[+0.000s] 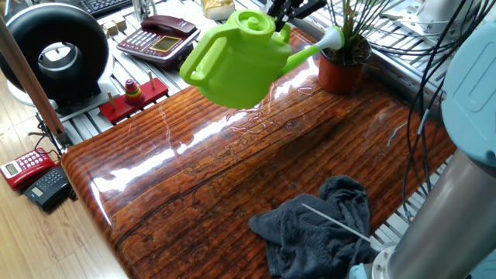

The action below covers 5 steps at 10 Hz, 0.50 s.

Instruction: Water the plant

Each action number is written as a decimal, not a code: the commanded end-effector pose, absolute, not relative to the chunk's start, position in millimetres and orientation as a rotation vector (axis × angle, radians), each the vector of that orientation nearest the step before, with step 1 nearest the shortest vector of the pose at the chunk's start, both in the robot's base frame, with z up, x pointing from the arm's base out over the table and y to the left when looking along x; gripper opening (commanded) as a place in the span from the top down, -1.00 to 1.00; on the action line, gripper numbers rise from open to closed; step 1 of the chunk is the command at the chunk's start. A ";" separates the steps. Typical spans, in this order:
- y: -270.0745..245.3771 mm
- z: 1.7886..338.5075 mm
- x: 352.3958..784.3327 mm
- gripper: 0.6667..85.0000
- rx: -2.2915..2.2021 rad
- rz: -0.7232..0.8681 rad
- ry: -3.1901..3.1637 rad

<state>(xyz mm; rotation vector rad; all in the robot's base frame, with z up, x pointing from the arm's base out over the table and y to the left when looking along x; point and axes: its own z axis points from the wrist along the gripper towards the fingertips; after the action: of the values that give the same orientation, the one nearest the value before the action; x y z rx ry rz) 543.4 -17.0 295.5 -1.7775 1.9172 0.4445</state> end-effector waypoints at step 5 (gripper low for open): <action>-6.0 288.0 564.5 0.99 -1.766 0.423 1.966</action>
<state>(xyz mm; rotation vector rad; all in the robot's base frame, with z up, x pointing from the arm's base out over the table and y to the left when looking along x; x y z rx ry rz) 556.9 -11.0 288.8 -1.7763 1.9520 0.4271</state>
